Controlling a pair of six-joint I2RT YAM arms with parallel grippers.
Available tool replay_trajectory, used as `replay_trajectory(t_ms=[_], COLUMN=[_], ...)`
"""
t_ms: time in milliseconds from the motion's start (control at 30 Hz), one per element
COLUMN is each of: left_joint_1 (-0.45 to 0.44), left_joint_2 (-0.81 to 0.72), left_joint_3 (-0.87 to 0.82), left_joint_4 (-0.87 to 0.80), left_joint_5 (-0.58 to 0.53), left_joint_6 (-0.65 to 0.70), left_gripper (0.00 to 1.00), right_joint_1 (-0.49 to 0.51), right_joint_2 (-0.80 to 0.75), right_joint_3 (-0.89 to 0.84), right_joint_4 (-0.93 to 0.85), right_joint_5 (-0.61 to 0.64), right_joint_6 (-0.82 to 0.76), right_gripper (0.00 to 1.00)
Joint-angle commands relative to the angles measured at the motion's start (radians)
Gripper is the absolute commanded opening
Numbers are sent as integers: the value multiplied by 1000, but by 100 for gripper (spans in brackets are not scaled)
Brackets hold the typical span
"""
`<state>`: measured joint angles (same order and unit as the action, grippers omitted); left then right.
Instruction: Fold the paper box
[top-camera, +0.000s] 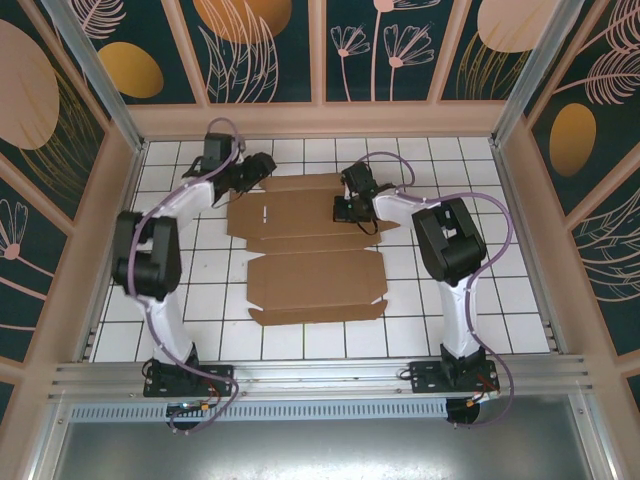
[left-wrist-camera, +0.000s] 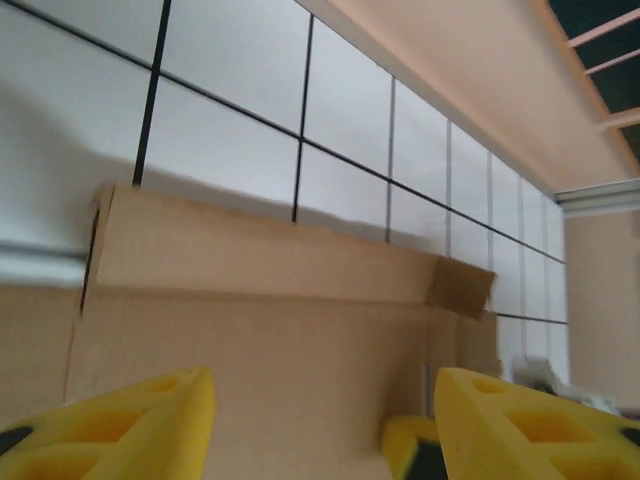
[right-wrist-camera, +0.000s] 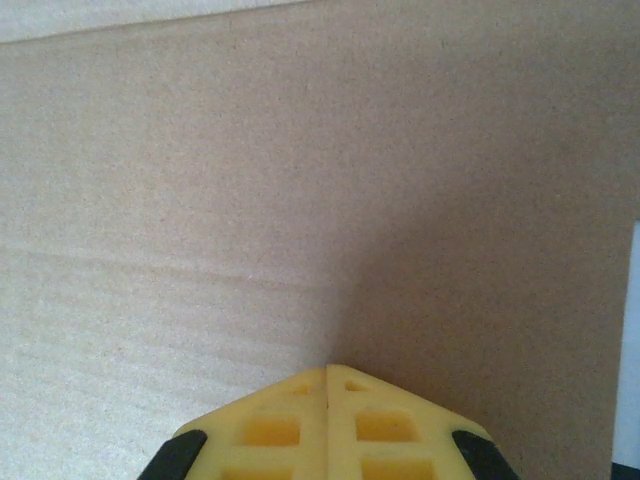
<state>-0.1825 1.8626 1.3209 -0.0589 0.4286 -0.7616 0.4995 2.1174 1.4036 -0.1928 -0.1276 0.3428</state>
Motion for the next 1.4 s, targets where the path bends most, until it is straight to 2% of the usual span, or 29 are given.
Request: replay_trajectory(t_ms=[0, 100, 233, 300, 333, 500, 700, 1033, 1367], left_joint_1=[2, 2, 2, 2, 2, 2, -13, -38, -132], left_joint_2=[-105, -213, -278, -288, -287, -229, -191, -201, -181], left_joint_3=[-200, -323, -418, -445, -451, -445, -428, -417, -411], left_joint_4=[-43, -98, -163, -180, -182, -162, -74, 26, 88], left_joint_5=[-18, -88, -179, -207, -212, -183, -92, 17, 46], left_joint_6=[-44, -21, 21, 22, 22, 18, 15, -3, -45], left_gripper=[61, 64, 69, 94, 98, 97, 84, 81, 78], right_joint_1=[10, 11, 16, 17, 19, 20, 22, 22, 22], right_joint_2=[70, 73, 78, 76, 75, 65, 62, 59, 72], right_joint_3=[-101, -110, -115, -119, -121, -132, -137, -162, -166], right_joint_4=[-123, -109, -95, -88, -86, -71, -65, -45, -45], right_joint_5=[36, 20, 15, 11, 10, 5, -1, -9, -7], right_joint_6=[37, 44, 44, 44, 43, 42, 38, 39, 41], right_gripper=[0, 0, 0, 0, 0, 0, 0, 0, 0])
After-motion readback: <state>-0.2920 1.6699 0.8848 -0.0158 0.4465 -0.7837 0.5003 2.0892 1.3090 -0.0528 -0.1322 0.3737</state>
